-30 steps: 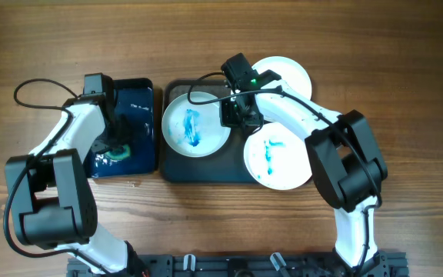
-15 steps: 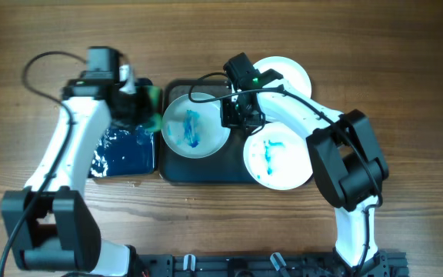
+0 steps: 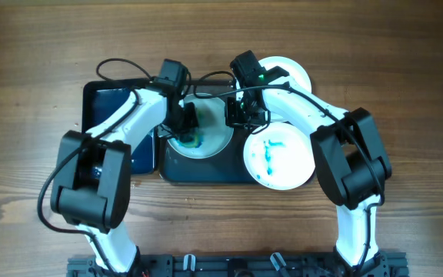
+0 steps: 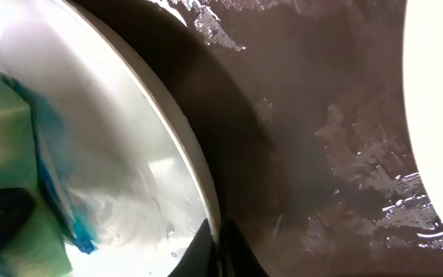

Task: Clean dirty plates on tray and stack at the side
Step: 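Scrub the held plate with the sponge in the left gripper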

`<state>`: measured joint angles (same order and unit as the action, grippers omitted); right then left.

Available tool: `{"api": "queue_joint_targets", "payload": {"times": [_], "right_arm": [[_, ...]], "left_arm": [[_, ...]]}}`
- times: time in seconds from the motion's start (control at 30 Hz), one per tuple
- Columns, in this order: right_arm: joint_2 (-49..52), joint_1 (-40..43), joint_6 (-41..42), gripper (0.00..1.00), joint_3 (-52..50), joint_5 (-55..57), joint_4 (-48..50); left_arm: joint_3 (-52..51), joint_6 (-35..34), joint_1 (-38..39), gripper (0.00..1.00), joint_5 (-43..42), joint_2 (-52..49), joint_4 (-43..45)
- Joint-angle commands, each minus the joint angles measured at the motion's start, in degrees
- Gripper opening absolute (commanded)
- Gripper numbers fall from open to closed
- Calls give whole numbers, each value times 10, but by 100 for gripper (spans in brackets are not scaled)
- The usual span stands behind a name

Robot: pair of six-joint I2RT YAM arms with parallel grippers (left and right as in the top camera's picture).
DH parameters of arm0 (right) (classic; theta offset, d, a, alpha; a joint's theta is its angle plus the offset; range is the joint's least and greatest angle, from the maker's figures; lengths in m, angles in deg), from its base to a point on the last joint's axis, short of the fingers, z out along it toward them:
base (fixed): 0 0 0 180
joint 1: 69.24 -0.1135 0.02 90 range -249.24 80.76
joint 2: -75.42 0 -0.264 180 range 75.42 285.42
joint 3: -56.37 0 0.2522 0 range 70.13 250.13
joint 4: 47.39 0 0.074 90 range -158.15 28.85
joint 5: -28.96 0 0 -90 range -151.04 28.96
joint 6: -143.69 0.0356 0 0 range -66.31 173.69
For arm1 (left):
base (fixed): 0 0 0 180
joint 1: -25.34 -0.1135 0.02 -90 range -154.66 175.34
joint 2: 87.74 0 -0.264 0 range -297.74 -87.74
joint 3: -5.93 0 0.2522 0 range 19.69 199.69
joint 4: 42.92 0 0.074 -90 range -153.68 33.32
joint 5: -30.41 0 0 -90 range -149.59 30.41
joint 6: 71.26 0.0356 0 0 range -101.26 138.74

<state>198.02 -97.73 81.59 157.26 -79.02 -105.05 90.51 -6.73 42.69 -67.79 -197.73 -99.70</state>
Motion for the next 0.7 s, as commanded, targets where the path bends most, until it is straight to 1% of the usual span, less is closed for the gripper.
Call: {"api": "queue_joint_targets", "payload": {"times": [0.0, 0.07, 0.1, 0.13, 0.17, 0.2, 0.23, 0.27, 0.33, 0.4, 0.53, 0.67], "right_arm": [[9, 1, -9, 4, 5, -14, 2], [9, 1, -9, 4, 5, -14, 2], [9, 1, -9, 4, 5, -14, 2], [9, 1, -9, 4, 5, -14, 2], [9, 1, -10, 4, 5, -14, 2], [9, 1, -9, 4, 5, -14, 3], [9, 1, -9, 4, 5, -14, 4], [9, 1, -9, 4, 5, -14, 5], [9, 1, -9, 4, 5, -14, 5], [9, 1, -10, 4, 5, -14, 4], [9, 1, -9, 4, 5, -14, 4], [9, 1, -9, 4, 5, -14, 5]], "left_arm": [[4, -50, 32, 4, 28, -32, -2], [4, -54, 43, 4, 13, -47, -3], [4, -45, 48, 4, -8, -51, -7], [4, -19, 51, 4, -38, -51, -9], [4, 50, 56, 4, -115, -51, -10], [4, 96, 58, 4, -172, -51, -9], [4, 117, 58, 4, -201, -51, -10], [4, 118, 58, 4, -207, -51, -9], [4, 115, 57, 4, -196, -51, 9], [4, 89, 57, 4, -160, -51, 27], [4, -35, 52, 4, -12, -51, 34], [5, -107, 36, 4, 86, -51, 17]]}}
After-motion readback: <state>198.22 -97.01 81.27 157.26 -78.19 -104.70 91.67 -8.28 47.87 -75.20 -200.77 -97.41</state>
